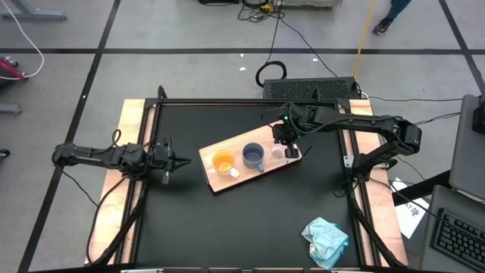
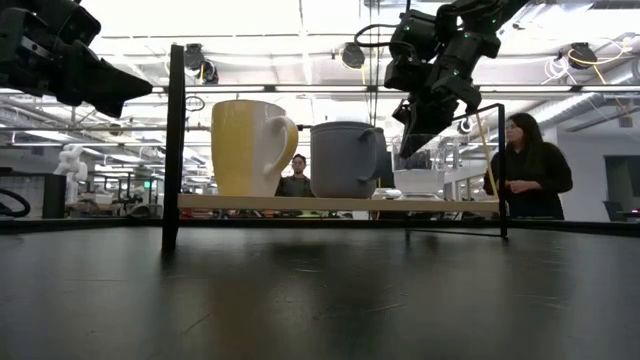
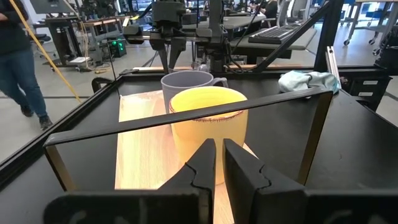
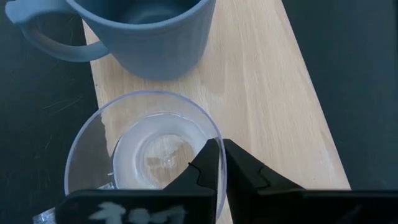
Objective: Stack small to large cups/mugs on shelf
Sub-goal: Put the transparent mug on the shelf, then return to home position
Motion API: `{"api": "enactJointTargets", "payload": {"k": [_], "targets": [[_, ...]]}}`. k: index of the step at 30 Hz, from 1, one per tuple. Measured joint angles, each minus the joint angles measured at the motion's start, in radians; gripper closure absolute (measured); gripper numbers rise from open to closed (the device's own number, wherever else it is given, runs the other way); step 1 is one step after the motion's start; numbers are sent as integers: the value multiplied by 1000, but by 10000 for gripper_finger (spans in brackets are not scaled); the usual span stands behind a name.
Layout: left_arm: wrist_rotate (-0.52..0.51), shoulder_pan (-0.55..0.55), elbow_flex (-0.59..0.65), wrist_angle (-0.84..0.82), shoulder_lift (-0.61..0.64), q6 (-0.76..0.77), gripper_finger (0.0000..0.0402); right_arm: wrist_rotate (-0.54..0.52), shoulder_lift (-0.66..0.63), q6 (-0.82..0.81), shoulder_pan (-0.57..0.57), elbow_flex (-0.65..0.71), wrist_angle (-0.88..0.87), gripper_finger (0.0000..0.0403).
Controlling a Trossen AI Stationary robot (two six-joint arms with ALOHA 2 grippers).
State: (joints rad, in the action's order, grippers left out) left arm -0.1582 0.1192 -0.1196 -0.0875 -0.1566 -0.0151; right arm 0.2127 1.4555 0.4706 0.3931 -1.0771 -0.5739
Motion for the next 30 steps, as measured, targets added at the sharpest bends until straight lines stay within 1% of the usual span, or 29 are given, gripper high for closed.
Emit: {"api": "enactJointTargets", "payload": {"k": [6, 15, 24, 30], "targets": [[0, 0, 0, 0, 0, 1, 369, 0, 0, 3, 0, 0, -3, 371], [0, 0, 0, -23, 0, 1, 369, 1, 0, 9, 0, 0, 12, 348], [0, 0, 0, -32, 0, 15, 369, 2, 0, 5, -2, 0, 28, 306], [0, 0, 0, -37, 0, 13, 369, 2, 0, 2, -2, 0, 29, 291]]}}
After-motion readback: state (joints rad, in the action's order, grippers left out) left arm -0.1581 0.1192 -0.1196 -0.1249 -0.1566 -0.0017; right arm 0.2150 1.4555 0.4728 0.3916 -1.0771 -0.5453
